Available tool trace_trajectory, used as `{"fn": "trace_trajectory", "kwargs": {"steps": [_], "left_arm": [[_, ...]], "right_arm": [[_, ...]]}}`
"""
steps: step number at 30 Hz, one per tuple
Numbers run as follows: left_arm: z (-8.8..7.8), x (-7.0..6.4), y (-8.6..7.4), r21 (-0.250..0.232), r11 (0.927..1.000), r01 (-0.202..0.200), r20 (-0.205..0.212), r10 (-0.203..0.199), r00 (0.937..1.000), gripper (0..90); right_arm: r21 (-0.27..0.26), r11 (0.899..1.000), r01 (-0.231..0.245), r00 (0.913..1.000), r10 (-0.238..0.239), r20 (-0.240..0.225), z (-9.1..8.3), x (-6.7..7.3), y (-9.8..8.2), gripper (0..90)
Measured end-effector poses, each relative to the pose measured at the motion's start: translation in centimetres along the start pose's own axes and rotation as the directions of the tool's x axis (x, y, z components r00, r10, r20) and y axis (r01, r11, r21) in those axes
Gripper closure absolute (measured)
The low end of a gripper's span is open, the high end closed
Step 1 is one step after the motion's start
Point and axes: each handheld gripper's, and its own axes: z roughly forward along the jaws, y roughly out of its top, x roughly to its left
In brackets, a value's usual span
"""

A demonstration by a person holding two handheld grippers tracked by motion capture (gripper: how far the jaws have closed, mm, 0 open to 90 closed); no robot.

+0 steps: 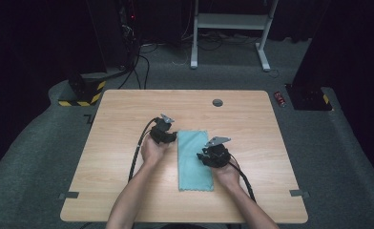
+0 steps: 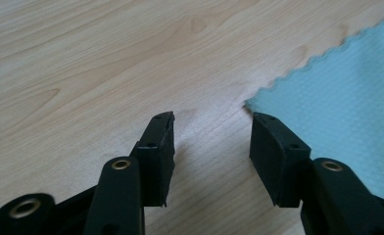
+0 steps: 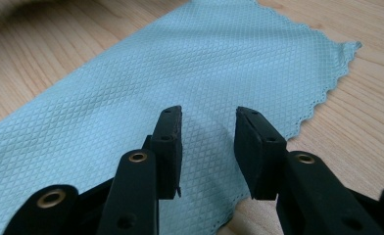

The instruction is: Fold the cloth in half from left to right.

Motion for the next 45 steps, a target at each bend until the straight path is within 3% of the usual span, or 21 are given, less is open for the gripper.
{"fn": "trace_trajectory", "kwargs": {"steps": [3, 5, 7, 9, 12, 18, 21, 24, 27, 31, 33, 37, 41, 45], "left_arm": [[-0.7, -1.4, 0.0, -0.032, 0.9994, -0.013, 0.088, 0.016, 0.996, 48.7], [-0.9, -2.6, 0.0, -0.036, 0.9982, -0.047, 0.119, 0.051, 0.9916, 47.5], [-0.8, -3.4, -0.2, -0.024, 0.9981, -0.057, 0.142, 0.06, 0.988, 46.5], [-0.6, -3.8, -0.5, -0.001, 0.9976, -0.069, 0.14, 0.069, 0.9877, 46.4], [-0.4, -3.9, -1.2, 0.048, 0.9938, -0.1, 0.104, 0.095, 0.9901, 45.9], [-1.6, -2.4, -2.1, 0.051, 0.9977, -0.046, 0.072, 0.042, 0.9965, 45.7], [-3.0, -2.9, -2.6, -0.006, 0.9999, -0.015, 0.109, 0.016, 0.9939, 46.0], [-4.0, -4.5, -3.1, -0.03, 0.9977, -0.062, 0.143, 0.065, 0.9875, 45.5], [-4.4, -5.6, -3.7, -0.02, 0.9951, -0.097, 0.158, 0.099, 0.9825, 44.8], [-4.4, -5.7, -5.1, 0.036, 0.9895, -0.14, 0.12, 0.135, 0.9835, 44.8], [-4.8, -4.9, -5.8, 0.024, 0.9955, -0.092, 0.128, 0.088, 0.9878, 44.5], [-5.8, -4.8, -6.3, 0.018, 0.9969, -0.077, 0.126, 0.074, 0.9893, 44.1], [-7.1, -6.3, -6.4, -0.03, 0.9952, -0.093, 0.172, 0.097, 0.9802, 43.4], [-7.2, -7.7, -6.7, -0.019, 0.9904, -0.137, 0.198, 0.138, 0.9704, 42.5]], "right_arm": [[-0.004, 1.0, 0.002, 1.0, -0.002, -0.001, 0.1, -0.1, -0.1, 63.0], [-0.006, 1.0, 0.005, 1.0, -0.005, 0.0, 0.2, -0.1, -0.1, 63.0], [-0.007, 1.0, 0.008, 1.0, -0.008, -0.002, 0.2, -0.1, -0.1, 62.7], [-0.007, 1.0, 0.008, 1.0, -0.008, -0.004, 0.2, -0.1, -0.1, 61.9], [-0.007, 1.0, 0.018, 0.9998, -0.018, -0.002, 0.2, 0.0, -0.1, 60.0], [-0.011, 0.999, 0.043, 0.999, -0.043, 0.006, 0.2, 0.1, -0.2, 59.9], [-0.011, 0.999, 0.044, 0.999, -0.044, 0.008, 0.2, 0.2, -0.2, 59.7], [-0.012, 0.999, 0.044, 0.999, -0.043, 0.011, 0.2, 0.2, -0.2, 59.7], [-0.012, 0.999, 0.046, 0.9989, -0.046, 0.013, 0.3, 0.2, -0.2, 59.6], [-0.014, 0.999, 0.049, 0.9987, -0.049, 0.011, 0.2, 0.2, -0.2, 59.5], [-0.014, 0.999, 0.052, 0.9986, -0.051, 0.012, 0.3, 0.2, -0.2, 59.5], [-0.014, 0.999, 0.051, 0.9986, -0.051, 0.015, 0.3, 0.3, -0.2, 58.7], [-0.013, 0.999, 0.051, 0.9986, -0.05, 0.015, 0.3, 0.3, -0.2, 58.7], [-0.013, 0.999, 0.052, 0.9985, -0.052, 0.014, 0.3, 0.3, -0.2, 58.8]]}}
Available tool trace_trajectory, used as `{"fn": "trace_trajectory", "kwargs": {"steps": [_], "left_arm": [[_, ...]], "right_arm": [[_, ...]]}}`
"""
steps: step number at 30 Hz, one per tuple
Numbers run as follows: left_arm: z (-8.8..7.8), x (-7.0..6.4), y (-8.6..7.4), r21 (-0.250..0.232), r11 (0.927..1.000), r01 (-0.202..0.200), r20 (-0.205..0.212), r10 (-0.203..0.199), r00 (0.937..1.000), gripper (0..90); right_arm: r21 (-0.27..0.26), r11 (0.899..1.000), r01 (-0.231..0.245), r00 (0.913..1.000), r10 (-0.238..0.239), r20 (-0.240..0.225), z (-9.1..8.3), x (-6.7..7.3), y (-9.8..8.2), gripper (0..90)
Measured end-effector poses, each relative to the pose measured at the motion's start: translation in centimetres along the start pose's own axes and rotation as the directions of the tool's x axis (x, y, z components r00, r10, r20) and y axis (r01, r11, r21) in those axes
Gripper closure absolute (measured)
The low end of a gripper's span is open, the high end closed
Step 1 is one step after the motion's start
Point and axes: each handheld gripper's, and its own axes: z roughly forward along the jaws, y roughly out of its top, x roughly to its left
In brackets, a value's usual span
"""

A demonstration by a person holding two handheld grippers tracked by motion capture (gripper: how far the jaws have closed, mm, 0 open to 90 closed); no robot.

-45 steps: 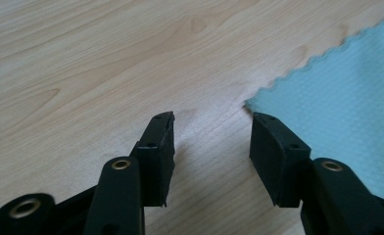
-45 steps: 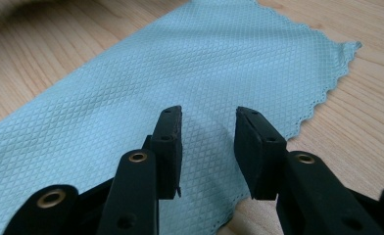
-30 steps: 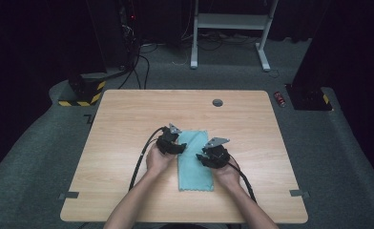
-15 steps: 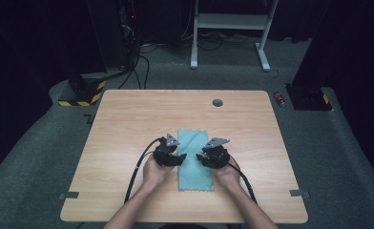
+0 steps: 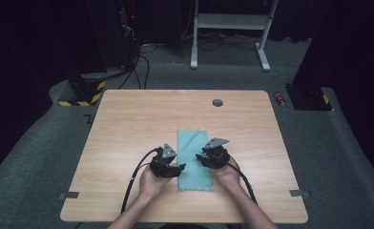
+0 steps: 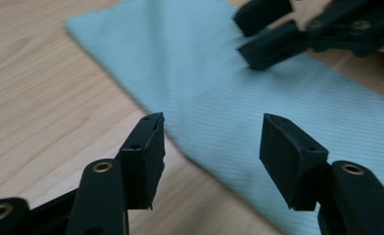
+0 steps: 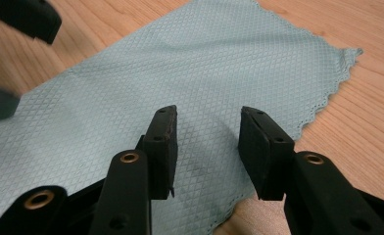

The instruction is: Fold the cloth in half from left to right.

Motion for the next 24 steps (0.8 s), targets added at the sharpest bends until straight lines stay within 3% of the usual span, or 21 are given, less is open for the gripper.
{"fn": "trace_trajectory", "kwargs": {"steps": [3, 8, 10, 13, 16, 21, 24], "left_arm": [[0.2, -0.2, -0.8, 0.042, 0.9986, -0.03, -0.031, 0.031, 0.999, 42.4], [-0.9, 0.3, -1.8, 0.03, 0.9996, -0.002, -0.046, 0.003, 0.9989, 42.1], [-1.4, 0.0, -1.9, 0.0, 0.9998, 0.02, -0.015, -0.02, 0.9997, 41.9], [-1.6, -0.9, -2.1, -0.012, 0.9998, 0.013, 0.004, -0.013, 0.9999, 41.4], [-1.4, -1.4, -2.4, 0.013, 0.9998, -0.016, -0.01, 0.016, 0.9998, 40.9], [-1.5, -1.6, -3.3, 0.008, 1.0, 0.003, -0.004, -0.003, 1.0, 40.4], [-1.8, -2.0, -3.6, 0.006, 0.9999, -0.012, -0.005, 0.012, 0.9999, 40.0]], "right_arm": [[-0.001, 1.0, 0.001, 1.0, -0.001, -0.001, 0.0, 0.0, 0.0, 58.7], [-0.001, 1.0, 0.0, 1.0, 0.0, -0.002, 0.0, 0.0, 0.0, 58.7], [0.001, 1.0, -0.004, 1.0, 0.004, -0.001, 0.0, 0.0, 0.0, 58.3], [0.009, 1.0, -0.012, 0.9999, 0.012, 0.0, -0.1, 0.0, 0.1, 57.2], [0.016, 1.0, -0.026, 0.9997, 0.026, 0.002, -0.2, -0.2, 0.1, 57.0], [0.015, 0.999, -0.045, 0.999, 0.045, -0.009, -0.4, -0.6, -0.1, 57.3], [0.018, 0.999, -0.027, 0.9996, 0.027, 0.0, -0.3, -0.5, 0.0, 57.1]]}}
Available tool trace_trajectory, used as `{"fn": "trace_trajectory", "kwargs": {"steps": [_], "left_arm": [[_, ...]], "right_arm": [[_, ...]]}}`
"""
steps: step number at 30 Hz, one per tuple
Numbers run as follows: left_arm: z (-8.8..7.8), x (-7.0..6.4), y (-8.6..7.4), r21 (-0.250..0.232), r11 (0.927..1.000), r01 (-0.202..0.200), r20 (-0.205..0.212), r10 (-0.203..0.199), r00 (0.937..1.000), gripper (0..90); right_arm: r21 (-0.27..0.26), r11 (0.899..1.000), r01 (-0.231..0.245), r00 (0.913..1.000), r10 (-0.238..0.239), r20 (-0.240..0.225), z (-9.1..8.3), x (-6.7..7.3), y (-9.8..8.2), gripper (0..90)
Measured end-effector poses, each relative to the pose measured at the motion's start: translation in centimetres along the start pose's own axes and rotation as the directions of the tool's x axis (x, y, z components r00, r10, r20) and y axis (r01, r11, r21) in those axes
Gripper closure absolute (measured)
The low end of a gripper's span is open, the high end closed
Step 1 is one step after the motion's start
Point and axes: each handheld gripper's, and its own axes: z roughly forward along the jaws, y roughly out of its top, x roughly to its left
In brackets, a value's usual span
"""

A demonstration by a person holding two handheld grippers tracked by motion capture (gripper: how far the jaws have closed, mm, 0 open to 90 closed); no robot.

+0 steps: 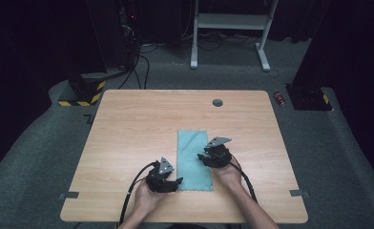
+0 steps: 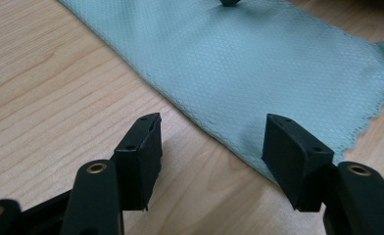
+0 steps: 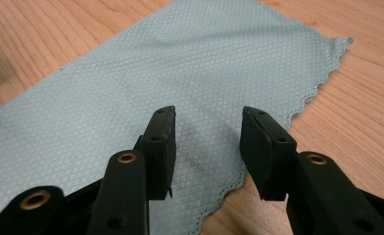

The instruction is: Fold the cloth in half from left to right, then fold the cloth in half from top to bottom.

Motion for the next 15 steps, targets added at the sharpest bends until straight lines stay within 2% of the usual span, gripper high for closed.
{"fn": "trace_trajectory", "kwargs": {"steps": [8, 10, 15], "left_arm": [[-0.4, -0.3, -1.0, -0.033, 0.9994, 0.008, -0.002, -0.008, 1.0, 40.4], [-0.6, -0.2, -1.0, -0.024, 0.9997, 0.009, 0.0, -0.009, 1.0, 39.7], [-0.9, 0.4, -1.4, -0.044, 0.998, 0.046, 0.017, -0.045, 0.9988, 40.8]], "right_arm": [[-0.004, 1.0, 0.003, 1.0, -0.003, -0.009, 0.0, 0.0, -0.1, 54.8], [-0.006, 1.0, 0.005, 0.9999, -0.005, 0.013, 0.0, 0.1, -0.2, 53.4], [-0.025, 0.999, -0.025, 0.9994, 0.026, 0.025, -0.6, -0.3, -0.6, 53.0]]}}
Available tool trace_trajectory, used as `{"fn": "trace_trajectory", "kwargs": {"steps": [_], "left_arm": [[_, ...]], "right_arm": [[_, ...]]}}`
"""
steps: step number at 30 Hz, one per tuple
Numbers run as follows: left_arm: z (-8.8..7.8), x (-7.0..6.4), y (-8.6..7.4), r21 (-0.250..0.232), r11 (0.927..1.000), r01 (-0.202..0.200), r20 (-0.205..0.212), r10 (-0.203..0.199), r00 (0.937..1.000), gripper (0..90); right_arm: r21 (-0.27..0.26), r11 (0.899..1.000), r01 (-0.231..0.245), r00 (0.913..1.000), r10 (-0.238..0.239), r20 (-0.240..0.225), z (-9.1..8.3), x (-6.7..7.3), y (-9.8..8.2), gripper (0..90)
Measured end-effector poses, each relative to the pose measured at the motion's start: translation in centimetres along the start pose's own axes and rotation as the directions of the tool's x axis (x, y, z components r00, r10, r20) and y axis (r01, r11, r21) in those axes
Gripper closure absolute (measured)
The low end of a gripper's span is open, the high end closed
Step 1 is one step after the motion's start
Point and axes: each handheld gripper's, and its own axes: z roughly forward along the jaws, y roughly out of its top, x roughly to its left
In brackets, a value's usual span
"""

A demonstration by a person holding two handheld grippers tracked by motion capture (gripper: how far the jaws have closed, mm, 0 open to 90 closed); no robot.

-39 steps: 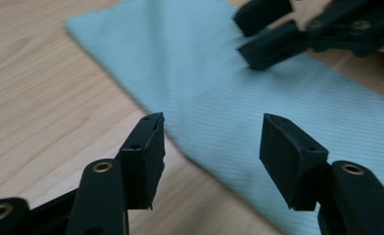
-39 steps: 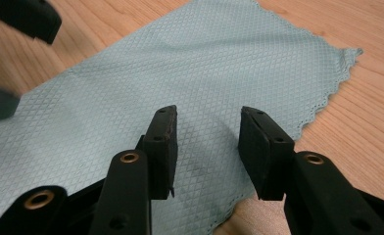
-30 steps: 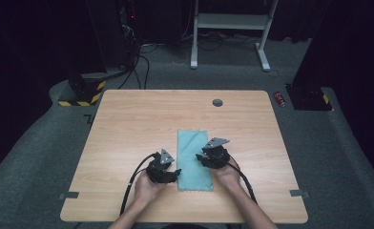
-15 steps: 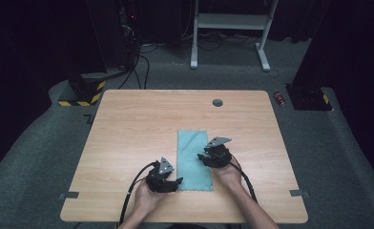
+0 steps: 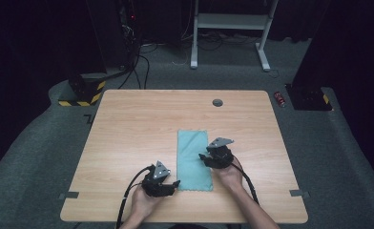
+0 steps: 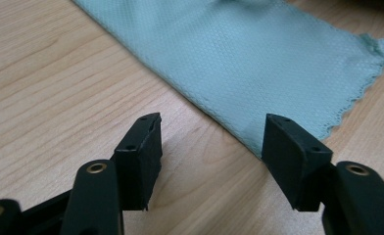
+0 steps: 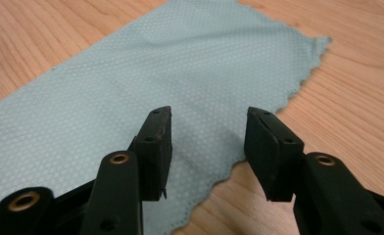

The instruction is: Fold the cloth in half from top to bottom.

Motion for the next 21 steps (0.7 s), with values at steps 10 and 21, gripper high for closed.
{"fn": "trace_trajectory", "kwargs": {"steps": [10, 21], "left_arm": [[-0.6, 1.7, -0.7, -0.027, 0.9975, 0.066, -0.02, -0.066, 0.9976, 39.8], [0.4, 4.9, 1.0, 0.003, 0.9946, 0.104, -0.088, -0.103, 0.9908, 41.6]], "right_arm": [[-0.008, 0.999, -0.043, 0.999, 0.043, 0.009, -0.7, -1.3, -0.9, 51.5], [-0.004, 0.999, -0.049, 0.9978, 0.049, 0.045, -1.7, -2.7, -1.9, 50.7]]}}
